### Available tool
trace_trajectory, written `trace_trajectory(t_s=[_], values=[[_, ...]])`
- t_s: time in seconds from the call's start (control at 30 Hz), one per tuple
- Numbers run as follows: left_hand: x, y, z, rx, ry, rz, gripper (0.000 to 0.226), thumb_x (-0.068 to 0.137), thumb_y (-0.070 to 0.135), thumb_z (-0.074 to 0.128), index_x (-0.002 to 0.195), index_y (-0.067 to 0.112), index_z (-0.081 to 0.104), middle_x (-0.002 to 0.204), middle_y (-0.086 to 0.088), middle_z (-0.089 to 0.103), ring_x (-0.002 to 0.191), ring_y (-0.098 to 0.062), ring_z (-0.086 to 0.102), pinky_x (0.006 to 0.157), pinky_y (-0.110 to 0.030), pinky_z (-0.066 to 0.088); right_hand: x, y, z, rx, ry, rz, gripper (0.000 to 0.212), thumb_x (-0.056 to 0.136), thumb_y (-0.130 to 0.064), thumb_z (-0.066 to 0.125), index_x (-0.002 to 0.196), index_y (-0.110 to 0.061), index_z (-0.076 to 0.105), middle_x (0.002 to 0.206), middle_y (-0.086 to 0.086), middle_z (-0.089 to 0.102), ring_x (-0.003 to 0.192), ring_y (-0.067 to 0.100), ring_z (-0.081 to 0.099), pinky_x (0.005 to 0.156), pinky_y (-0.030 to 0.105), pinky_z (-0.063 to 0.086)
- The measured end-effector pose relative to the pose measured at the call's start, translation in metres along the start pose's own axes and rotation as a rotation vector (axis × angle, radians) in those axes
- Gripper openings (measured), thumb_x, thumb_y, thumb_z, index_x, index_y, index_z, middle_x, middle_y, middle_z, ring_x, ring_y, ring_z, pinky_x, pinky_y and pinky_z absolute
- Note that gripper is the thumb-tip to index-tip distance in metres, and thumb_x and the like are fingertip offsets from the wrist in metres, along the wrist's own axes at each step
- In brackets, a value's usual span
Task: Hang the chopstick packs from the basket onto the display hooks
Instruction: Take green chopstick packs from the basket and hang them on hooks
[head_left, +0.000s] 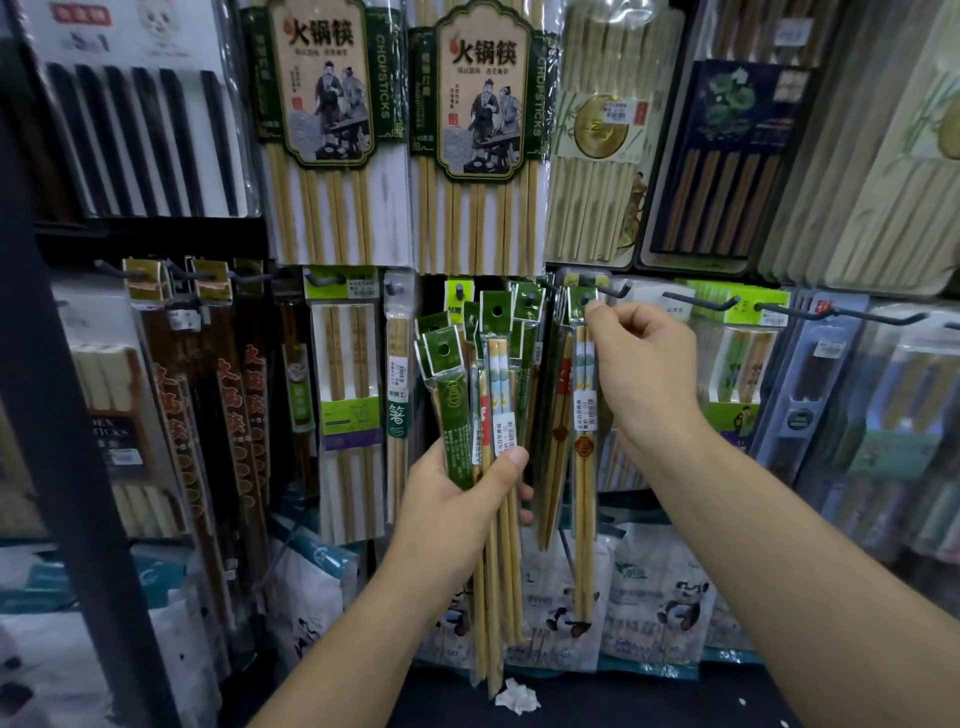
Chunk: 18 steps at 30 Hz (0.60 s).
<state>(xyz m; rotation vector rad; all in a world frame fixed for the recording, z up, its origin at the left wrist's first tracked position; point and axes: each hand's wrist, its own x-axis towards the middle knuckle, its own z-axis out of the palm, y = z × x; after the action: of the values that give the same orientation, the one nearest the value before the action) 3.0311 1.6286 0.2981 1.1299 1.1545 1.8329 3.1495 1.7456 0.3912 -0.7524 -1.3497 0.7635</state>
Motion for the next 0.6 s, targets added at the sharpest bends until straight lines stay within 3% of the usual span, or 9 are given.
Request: trace_trajectory(t_s=[0.13, 0.3, 0.47, 0.6], values=[[0.0, 0.001, 0.001, 0.009, 0.0, 0.0, 0.015, 0.093, 0.021, 0.073, 0.106, 0.019, 0.067, 0.091, -0.011, 0.077, 0.074, -0.024, 0.075, 0.06, -0.028, 0.06, -0.001, 0.005, 0.001, -0.046, -0.004, 0.032, 0.03, 0.096, -0.026, 0.065, 0.071, -0.008, 0.063, 0.049, -0.014, 0.044, 0.048, 0.002, 0.041, 0.052, 0.009, 0.043], [0.0, 0.002, 0.0, 0.017, -0.021, 0.001, 0.016, 0.091, 0.019, 0.075, 0.104, 0.015, 0.067, 0.085, -0.008, 0.077, 0.071, -0.022, 0.075, 0.061, -0.027, 0.06, -0.016, 0.004, -0.003, -0.107, 0.039, -0.016, 0.016, 0.093, -0.029, 0.069, 0.084, -0.017, 0.065, 0.07, -0.01, 0.059, 0.059, -0.004, 0.051, 0.062, 0.018, 0.044], [0.0, 0.002, 0.001, 0.021, -0.043, 0.008, 0.024, 0.087, 0.018, 0.079, 0.107, 0.013, 0.066, 0.085, -0.009, 0.078, 0.071, -0.023, 0.076, 0.062, -0.03, 0.061, -0.047, -0.007, -0.001, -0.012, -0.232, -0.088, 0.018, 0.097, -0.028, 0.066, 0.084, -0.018, 0.072, 0.077, 0.003, 0.067, 0.068, 0.005, 0.058, 0.064, 0.021, 0.052], [0.001, 0.002, 0.0, 0.031, -0.051, 0.024, 0.025, 0.085, 0.014, 0.081, 0.106, 0.013, 0.067, 0.085, -0.009, 0.078, 0.072, -0.024, 0.076, 0.062, -0.032, 0.061, -0.049, -0.012, 0.002, 0.025, -0.224, -0.04, 0.012, 0.093, -0.029, 0.071, 0.085, -0.02, 0.073, 0.075, -0.004, 0.068, 0.069, 0.003, 0.059, 0.068, 0.019, 0.054]])
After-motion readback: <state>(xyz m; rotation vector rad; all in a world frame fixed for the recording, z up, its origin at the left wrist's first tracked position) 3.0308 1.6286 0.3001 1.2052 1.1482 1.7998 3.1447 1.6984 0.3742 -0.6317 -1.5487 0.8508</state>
